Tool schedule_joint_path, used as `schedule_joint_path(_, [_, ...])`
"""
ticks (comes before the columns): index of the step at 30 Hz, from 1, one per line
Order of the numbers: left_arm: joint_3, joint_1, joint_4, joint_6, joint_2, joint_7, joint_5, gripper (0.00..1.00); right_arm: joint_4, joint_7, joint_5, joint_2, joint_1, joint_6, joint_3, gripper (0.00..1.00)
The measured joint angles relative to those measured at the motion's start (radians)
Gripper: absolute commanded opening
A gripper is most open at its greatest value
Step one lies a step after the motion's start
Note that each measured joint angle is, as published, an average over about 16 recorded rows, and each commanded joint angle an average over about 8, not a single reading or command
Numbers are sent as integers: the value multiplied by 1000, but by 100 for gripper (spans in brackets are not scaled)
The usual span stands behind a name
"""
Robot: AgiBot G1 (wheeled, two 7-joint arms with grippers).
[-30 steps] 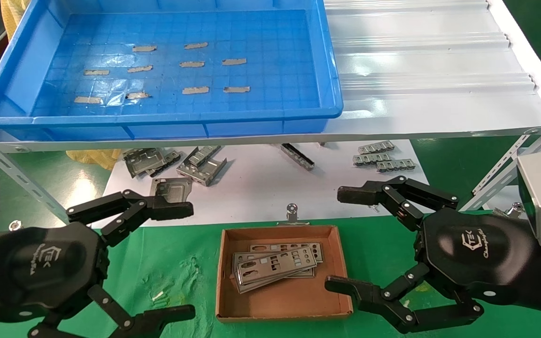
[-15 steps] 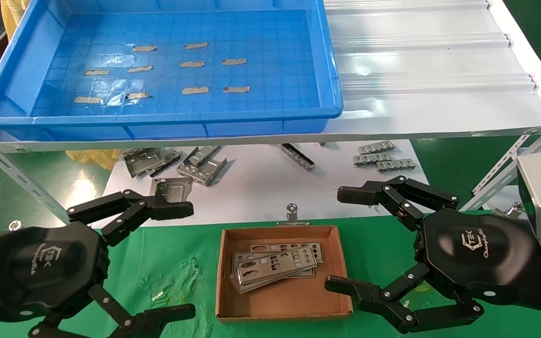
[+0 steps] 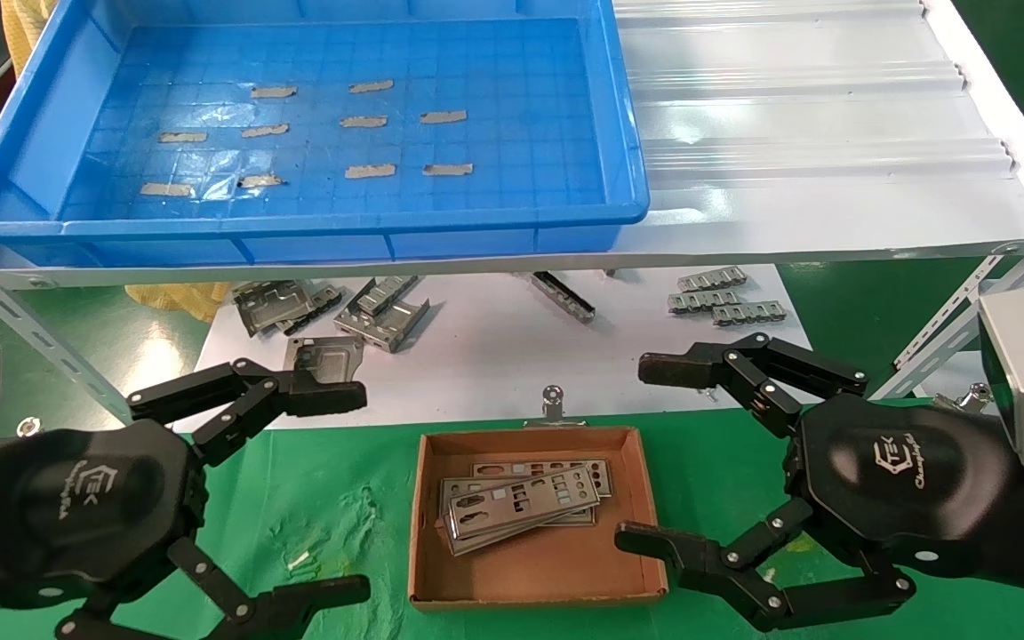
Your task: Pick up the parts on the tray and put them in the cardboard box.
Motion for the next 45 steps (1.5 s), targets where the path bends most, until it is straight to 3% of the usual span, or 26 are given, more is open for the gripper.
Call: schedule_joint_path(45, [0,0,0,0,0,0,0,100,0,0,0,0,0,0,0,100])
